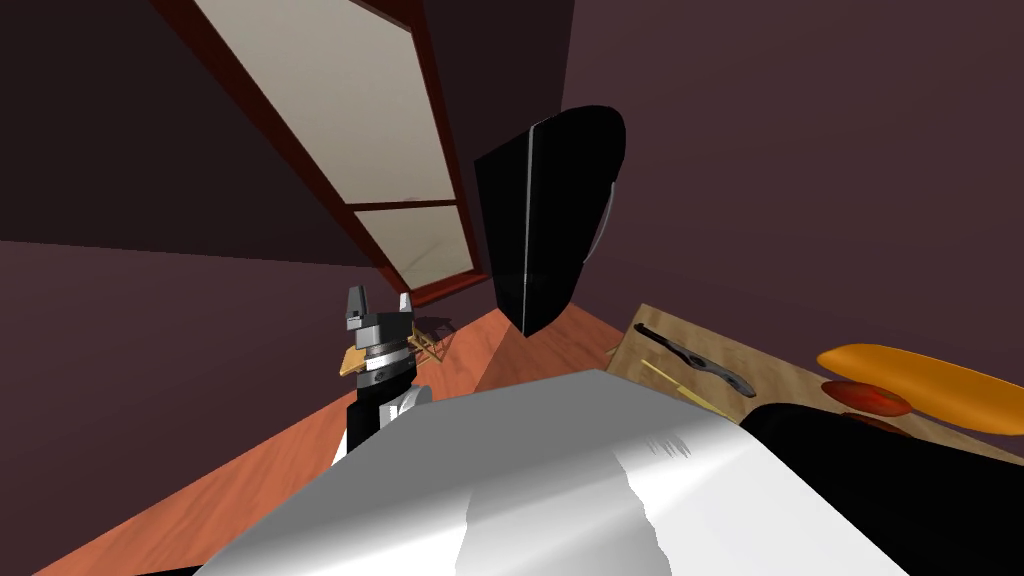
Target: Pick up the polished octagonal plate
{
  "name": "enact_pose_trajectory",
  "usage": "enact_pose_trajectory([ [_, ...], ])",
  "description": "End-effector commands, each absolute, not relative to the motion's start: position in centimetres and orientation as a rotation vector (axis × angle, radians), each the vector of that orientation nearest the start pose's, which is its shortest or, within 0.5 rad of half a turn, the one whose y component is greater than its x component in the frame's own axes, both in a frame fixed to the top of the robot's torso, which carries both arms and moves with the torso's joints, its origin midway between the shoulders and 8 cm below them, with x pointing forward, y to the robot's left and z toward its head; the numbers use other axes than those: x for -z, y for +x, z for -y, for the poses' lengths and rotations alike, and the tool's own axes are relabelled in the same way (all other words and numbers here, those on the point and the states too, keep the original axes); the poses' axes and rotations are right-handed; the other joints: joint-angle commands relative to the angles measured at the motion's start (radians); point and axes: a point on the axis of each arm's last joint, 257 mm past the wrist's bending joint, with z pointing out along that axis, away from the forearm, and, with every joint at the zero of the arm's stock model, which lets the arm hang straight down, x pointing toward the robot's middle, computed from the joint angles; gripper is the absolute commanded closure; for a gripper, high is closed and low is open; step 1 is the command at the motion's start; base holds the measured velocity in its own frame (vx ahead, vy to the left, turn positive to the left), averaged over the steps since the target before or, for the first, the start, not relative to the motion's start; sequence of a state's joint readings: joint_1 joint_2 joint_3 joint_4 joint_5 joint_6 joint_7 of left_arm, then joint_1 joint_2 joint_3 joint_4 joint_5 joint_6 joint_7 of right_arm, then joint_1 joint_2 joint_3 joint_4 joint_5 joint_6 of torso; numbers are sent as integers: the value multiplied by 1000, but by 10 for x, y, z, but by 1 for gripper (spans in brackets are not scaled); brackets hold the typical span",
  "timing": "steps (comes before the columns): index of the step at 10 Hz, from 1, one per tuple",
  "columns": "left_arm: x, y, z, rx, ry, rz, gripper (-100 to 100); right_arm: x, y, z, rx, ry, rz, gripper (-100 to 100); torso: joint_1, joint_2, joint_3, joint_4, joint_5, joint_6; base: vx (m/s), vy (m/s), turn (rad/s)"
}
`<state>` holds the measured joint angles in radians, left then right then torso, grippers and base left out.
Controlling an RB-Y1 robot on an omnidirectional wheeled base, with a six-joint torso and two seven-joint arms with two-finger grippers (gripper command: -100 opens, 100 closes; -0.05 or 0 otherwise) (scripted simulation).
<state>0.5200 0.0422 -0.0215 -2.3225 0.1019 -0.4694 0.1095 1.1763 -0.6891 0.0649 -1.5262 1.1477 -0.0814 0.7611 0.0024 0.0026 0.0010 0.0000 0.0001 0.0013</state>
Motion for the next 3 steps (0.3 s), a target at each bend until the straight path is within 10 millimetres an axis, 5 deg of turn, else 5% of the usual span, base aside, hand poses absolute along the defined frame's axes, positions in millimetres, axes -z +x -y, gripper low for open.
enact_pose_trajectory([
  [1, -31, 339, -281, 1485, -742, -559, 0, 477, -89, 486, 458, -1081, -2656, 100, 0, 0, 0, 0, 0, 0, 15, 18, -59],
  [2, -31, 339, -281, 1485, -742, -559, 0, 480, -90, 485, 457, -1078, -2660, 100, 0, 0, 0, 0, 0, -1, 5, 8, -8],
  [3, -31, 339, -281, 1485, -742, -559, 0, 479, -89, 485, 457, -1078, -2660, 0, -1, 0, 0, 0, 0, -1, 0, 0, 0],
])
